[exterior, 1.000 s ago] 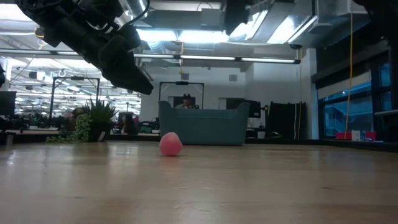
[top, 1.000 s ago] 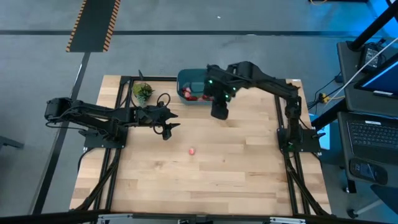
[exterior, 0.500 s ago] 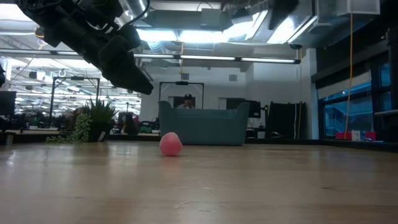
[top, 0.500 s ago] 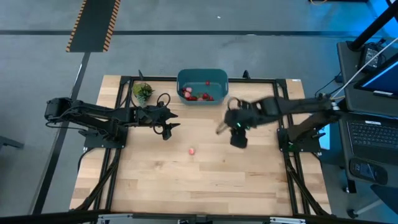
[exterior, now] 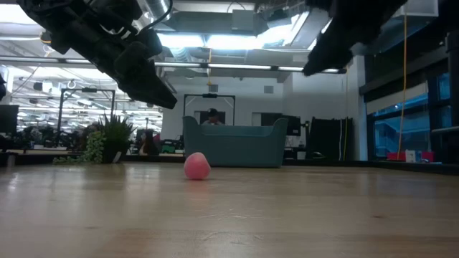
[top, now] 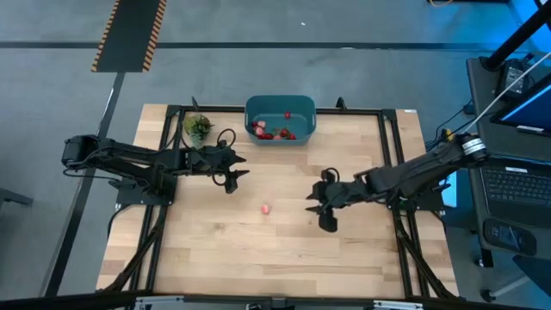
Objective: Pick and placing Produce into tupperware
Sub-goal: Put the pink peach into the blue bin
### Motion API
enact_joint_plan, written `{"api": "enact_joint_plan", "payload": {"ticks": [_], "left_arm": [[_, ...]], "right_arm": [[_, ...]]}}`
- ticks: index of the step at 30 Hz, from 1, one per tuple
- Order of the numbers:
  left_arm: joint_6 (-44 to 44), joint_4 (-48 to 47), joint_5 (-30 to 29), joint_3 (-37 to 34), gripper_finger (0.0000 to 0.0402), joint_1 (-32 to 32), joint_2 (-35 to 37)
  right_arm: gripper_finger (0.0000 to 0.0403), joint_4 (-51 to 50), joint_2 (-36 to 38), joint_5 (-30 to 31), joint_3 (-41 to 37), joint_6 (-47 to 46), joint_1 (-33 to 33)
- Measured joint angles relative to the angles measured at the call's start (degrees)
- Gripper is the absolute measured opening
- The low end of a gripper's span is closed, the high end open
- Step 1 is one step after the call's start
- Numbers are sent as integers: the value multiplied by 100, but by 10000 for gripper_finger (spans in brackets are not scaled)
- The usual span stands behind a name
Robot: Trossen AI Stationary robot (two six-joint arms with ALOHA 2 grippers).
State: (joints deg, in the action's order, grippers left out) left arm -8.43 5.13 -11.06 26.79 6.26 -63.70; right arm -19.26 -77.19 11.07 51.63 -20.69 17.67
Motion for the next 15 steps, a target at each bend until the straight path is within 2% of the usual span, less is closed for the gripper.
{"api": "enact_joint_plan", "payload": {"ticks": [7, 15], "left_arm": [[-1, 0, -1, 0, 196, -2, 0], [0, 0, -4, 0, 196, -2, 0]], "right_arm": [[177, 2029, -251, -2, -780, 15, -22], [177, 3392, -645, -14, -821, 17, -76]]}}
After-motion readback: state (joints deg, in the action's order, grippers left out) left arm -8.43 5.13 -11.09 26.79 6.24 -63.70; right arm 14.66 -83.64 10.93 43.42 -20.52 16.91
